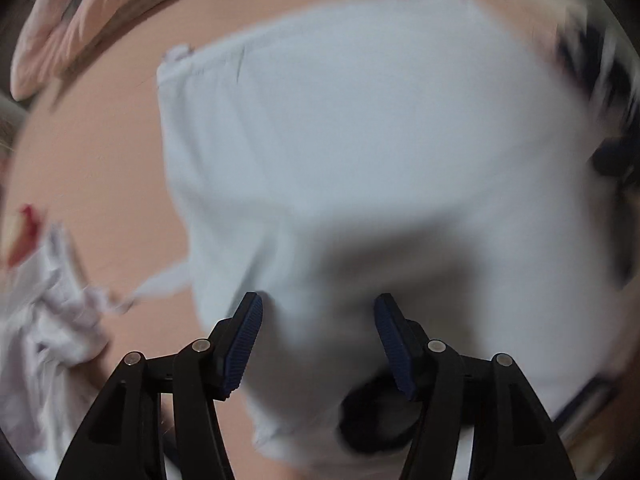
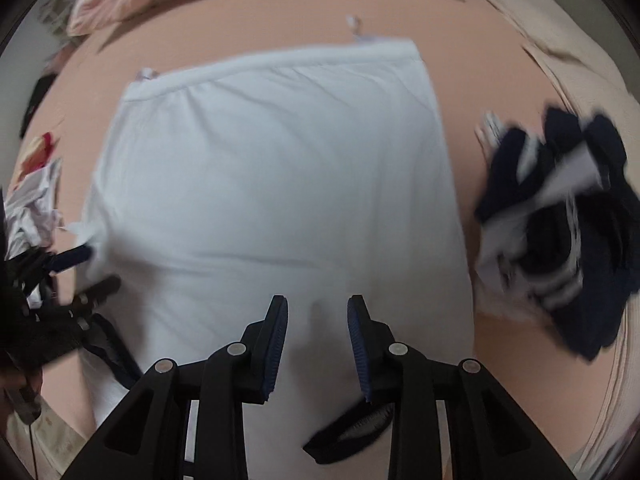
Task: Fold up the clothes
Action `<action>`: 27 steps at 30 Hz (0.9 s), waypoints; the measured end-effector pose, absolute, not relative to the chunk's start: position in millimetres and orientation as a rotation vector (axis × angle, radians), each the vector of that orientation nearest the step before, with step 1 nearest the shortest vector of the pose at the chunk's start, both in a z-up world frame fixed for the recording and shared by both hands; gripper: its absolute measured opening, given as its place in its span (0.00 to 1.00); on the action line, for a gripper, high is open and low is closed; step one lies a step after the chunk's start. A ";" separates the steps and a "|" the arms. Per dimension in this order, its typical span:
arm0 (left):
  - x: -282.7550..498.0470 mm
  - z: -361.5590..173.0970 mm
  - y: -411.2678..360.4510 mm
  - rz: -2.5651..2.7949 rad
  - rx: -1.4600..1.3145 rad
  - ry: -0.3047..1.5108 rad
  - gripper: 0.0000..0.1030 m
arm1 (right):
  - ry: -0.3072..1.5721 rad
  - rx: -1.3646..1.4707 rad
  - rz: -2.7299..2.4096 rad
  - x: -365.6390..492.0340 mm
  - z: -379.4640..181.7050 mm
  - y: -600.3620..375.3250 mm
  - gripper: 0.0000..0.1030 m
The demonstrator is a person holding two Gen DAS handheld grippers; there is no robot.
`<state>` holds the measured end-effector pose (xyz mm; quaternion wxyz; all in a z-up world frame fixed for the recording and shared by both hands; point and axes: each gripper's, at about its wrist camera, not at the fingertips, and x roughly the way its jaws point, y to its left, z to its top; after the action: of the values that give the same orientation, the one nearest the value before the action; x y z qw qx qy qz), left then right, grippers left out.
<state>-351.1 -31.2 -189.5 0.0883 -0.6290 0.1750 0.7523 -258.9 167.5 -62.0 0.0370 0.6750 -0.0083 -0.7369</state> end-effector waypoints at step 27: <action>-258.7 -165.8 24.8 2.565 -1.719 0.178 0.60 | 0.028 1.519 -2.503 -172.8 -80.1 127.5 0.30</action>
<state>-258.7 24.8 -165.8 0.0245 -0.5555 0.0576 0.8291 -172.8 127.5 -80.1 0.1068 0.5158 0.0096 -0.8500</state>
